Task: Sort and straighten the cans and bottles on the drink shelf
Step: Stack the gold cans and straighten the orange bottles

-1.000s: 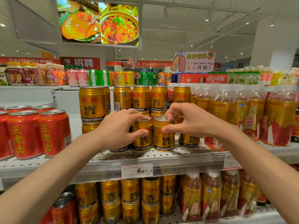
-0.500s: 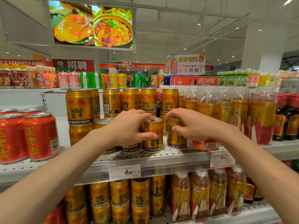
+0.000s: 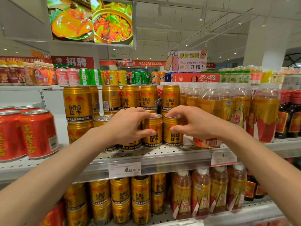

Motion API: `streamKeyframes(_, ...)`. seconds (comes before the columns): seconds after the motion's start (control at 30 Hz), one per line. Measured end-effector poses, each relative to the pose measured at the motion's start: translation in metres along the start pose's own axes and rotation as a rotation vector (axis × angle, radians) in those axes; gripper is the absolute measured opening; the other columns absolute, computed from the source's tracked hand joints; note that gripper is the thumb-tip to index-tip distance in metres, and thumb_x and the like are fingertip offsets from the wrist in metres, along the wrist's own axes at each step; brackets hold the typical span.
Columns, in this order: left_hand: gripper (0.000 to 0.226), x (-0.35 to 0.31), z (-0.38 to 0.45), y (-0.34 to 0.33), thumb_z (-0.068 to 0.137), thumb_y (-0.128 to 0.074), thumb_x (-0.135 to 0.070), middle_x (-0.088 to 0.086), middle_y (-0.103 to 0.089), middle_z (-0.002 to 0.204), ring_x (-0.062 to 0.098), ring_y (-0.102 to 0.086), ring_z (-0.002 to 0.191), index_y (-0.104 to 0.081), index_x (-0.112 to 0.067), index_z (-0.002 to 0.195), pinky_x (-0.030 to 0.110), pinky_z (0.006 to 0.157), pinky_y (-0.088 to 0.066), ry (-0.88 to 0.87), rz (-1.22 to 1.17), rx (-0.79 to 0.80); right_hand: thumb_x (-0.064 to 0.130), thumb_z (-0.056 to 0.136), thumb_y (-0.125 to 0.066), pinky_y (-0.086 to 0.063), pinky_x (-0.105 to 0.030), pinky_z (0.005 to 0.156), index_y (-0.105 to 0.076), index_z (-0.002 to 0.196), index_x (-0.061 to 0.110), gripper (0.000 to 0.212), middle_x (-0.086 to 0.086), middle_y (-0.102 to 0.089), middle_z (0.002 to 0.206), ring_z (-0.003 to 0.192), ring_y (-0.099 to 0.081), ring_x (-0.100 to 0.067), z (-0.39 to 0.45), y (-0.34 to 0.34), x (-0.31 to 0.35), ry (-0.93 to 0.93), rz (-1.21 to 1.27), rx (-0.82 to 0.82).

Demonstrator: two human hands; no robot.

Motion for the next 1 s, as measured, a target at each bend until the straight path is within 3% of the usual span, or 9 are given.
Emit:
streamKeyframes(0.23,0.070,0.000,-0.002,-0.002,0.088,-0.051,-0.068,-0.008,-0.049,0.148,0.013,-0.044,0.134,-0.043,-0.034,0.148,0.038,0.108,-0.042,-0.004,0.027,-0.007,0.042,0.095,-0.064,-0.039,-0.033,0.114,-0.047,0.146,0.032,0.054,0.012,-0.046,0.153,0.139,-0.043,-0.008,-0.007,-0.009,-0.003,-0.004,0.032,-0.065)
streamKeyframes(0.33,0.063,0.002,-0.012,0.004,0.091,-0.054,-0.063,-0.007,-0.050,0.146,0.010,-0.039,0.135,-0.049,-0.030,0.144,0.036,0.111,-0.040,-0.002,-0.082,-0.060,0.045,0.096,-0.061,-0.039,-0.032,0.113,-0.045,0.148,0.030,0.057,0.012,-0.044,0.153,0.138,-0.043,-0.007,-0.013,-0.013,-0.001,0.002,0.050,-0.101)
streamKeyframes(0.5,0.046,0.016,-0.053,0.025,0.092,-0.060,-0.049,-0.012,-0.054,0.133,0.005,-0.046,0.126,-0.059,-0.027,0.133,0.031,0.107,-0.043,-0.007,-0.193,-0.279,0.045,0.096,-0.059,-0.043,-0.035,0.111,-0.050,0.142,0.026,0.051,0.010,-0.054,0.143,0.132,-0.047,-0.007,-0.010,-0.010,0.014,0.049,0.023,-0.229)
streamKeyframes(0.6,0.030,0.036,-0.089,0.037,0.091,-0.068,-0.034,-0.007,-0.058,0.114,0.009,-0.055,0.108,-0.066,-0.020,0.117,0.030,0.093,-0.051,0.068,-0.223,-0.474,0.043,0.096,-0.060,-0.044,-0.035,0.109,-0.056,0.135,0.023,0.044,0.008,-0.059,0.134,0.126,-0.051,-0.008,-0.002,-0.011,0.037,0.129,0.024,-0.281)
streamKeyframes(0.73,0.017,0.061,-0.135,0.045,0.085,-0.076,-0.019,-0.001,-0.057,0.098,0.014,-0.055,0.091,-0.066,-0.013,0.098,0.025,0.080,-0.049,0.228,-0.157,-0.675,0.047,0.095,-0.057,-0.044,-0.039,0.110,-0.058,0.133,0.022,0.045,0.007,-0.060,0.131,0.126,-0.051,-0.011,0.011,-0.025,0.071,0.215,-0.022,-0.282)
streamKeyframes(0.87,0.039,0.085,-0.164,0.033,0.081,-0.080,-0.021,0.001,-0.052,0.104,0.012,-0.052,0.090,-0.056,-0.011,0.110,0.022,0.077,-0.050,0.414,-0.168,-0.687,0.058,0.092,-0.054,-0.035,-0.043,0.117,-0.053,0.140,0.024,0.059,0.006,-0.056,0.139,0.133,-0.047,-0.015,0.025,-0.040,0.097,0.250,-0.127,-0.261)
streamKeyframes(1.0,0.079,0.094,-0.173,0.013,0.082,-0.076,-0.041,0.005,-0.044,0.136,0.015,-0.055,0.110,-0.034,-0.016,0.145,0.038,0.089,-0.055,0.564,-0.259,-0.569,0.053,0.095,-0.058,-0.016,-0.042,0.126,-0.046,0.145,0.030,0.057,0.011,-0.053,0.145,0.138,-0.043,-0.011,0.034,-0.048,0.106,0.229,-0.158,-0.219)
Point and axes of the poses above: each hand's wrist, its own z-axis towards the middle knuckle, its own y-axis out of the back of the hand, x = y × z, the point moved 6 cm from there along z, towards the middle knuckle
